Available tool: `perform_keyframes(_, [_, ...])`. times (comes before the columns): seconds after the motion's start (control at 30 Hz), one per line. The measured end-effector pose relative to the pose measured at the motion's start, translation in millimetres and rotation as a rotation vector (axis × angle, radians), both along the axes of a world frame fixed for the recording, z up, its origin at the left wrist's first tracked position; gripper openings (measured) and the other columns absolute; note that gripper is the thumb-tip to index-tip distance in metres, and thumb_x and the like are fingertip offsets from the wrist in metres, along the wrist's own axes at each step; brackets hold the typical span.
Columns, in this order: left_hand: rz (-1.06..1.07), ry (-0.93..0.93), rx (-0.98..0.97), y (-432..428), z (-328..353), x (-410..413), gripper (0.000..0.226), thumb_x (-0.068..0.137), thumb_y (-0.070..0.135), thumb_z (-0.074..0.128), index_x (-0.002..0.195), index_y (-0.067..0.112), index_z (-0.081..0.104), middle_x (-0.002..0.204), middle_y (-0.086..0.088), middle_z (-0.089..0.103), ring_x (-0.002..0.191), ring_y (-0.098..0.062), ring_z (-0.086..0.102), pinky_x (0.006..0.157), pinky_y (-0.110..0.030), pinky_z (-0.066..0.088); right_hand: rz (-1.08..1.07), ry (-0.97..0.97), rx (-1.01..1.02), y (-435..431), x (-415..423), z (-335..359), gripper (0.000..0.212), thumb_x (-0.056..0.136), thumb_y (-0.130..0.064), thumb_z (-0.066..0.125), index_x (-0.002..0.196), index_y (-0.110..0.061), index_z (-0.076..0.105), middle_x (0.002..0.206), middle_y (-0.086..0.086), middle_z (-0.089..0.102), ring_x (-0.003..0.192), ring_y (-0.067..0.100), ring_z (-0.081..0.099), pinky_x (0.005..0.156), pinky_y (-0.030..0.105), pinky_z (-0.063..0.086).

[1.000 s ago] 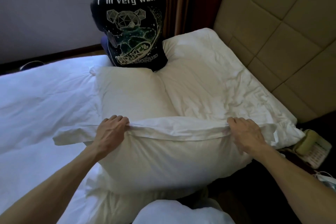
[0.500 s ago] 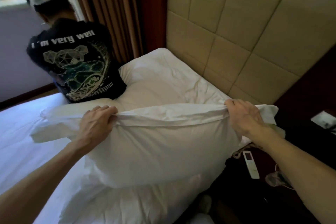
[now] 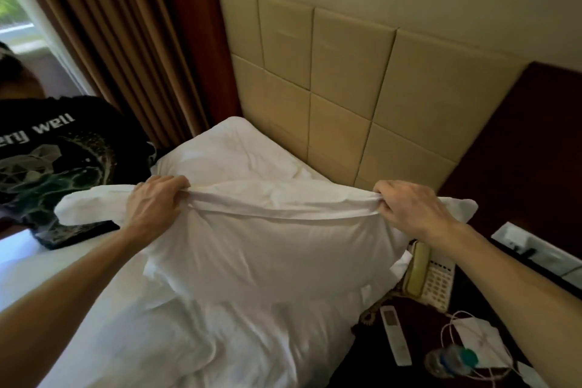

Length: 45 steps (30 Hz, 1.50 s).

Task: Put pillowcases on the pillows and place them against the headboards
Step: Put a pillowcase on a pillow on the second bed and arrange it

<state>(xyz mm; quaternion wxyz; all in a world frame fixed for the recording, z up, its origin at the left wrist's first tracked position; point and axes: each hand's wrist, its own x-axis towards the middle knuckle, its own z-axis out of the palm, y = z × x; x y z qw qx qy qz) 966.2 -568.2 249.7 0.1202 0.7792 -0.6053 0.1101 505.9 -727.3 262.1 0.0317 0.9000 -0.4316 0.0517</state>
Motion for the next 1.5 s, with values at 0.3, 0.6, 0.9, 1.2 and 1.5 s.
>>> perform_keyframes(0.3, [-0.070,-0.080,-0.024,-113,33,-40,0.017,0.090,0.017,0.058,0.101,0.028,0.065,0.097,0.002,0.068,0.092,-0.026,0.058,0.081,-0.045,0.039,-0.167,-0.021,-0.061,-35,-48,19,0.003,0.092,-0.026,0.048,0.095,-0.027,0.049,0.093,-0.006,0.064,0.089,0.020,0.062,0.064,0.034,0.046])
perform_keyframes(0.6, [-0.257,-0.046,0.023,-252,24,-68,0.015,0.087,0.022,0.065,0.100,0.028,0.068,0.102,-0.002,0.071,0.101,-0.030,0.060,0.083,-0.043,0.041,-0.366,0.021,-0.022,-75,-83,3,0.004,0.090,-0.029,0.048,0.092,-0.026,0.046,0.084,-0.007,0.060,0.078,0.021,0.062,0.060,0.034,0.041])
perform_keyframes(0.9, [-0.499,-0.024,0.166,-411,-34,-66,0.011,0.085,0.022,0.066,0.095,0.027,0.068,0.093,-0.003,0.072,0.091,-0.030,0.065,0.078,-0.038,0.038,-0.603,0.053,0.099,-126,-62,-38,0.008,0.091,-0.028,0.047,0.098,-0.025,0.050,0.081,-0.008,0.061,0.073,0.020,0.062,0.058,0.033,0.036])
perform_keyframes(1.2, [-0.695,0.024,0.225,-542,-100,-70,0.018,0.083,0.012,0.067,0.093,0.027,0.068,0.093,0.001,0.072,0.091,-0.026,0.064,0.078,-0.037,0.039,-0.820,0.126,0.202,-188,-29,-77,0.007,0.090,-0.026,0.047,0.097,-0.024,0.049,0.074,-0.007,0.057,0.065,0.019,0.059,0.053,0.033,0.038])
perform_keyframes(1.5, [-0.788,0.081,0.214,-595,-160,-83,0.010,0.085,0.017,0.068,0.091,0.024,0.069,0.088,0.001,0.070,0.086,-0.028,0.059,0.073,-0.039,0.038,-1.044,0.242,0.223,-221,-18,-118,0.009,0.090,-0.016,0.056,0.096,-0.020,0.050,0.079,-0.002,0.063,0.072,0.021,0.064,0.054,0.029,0.035])
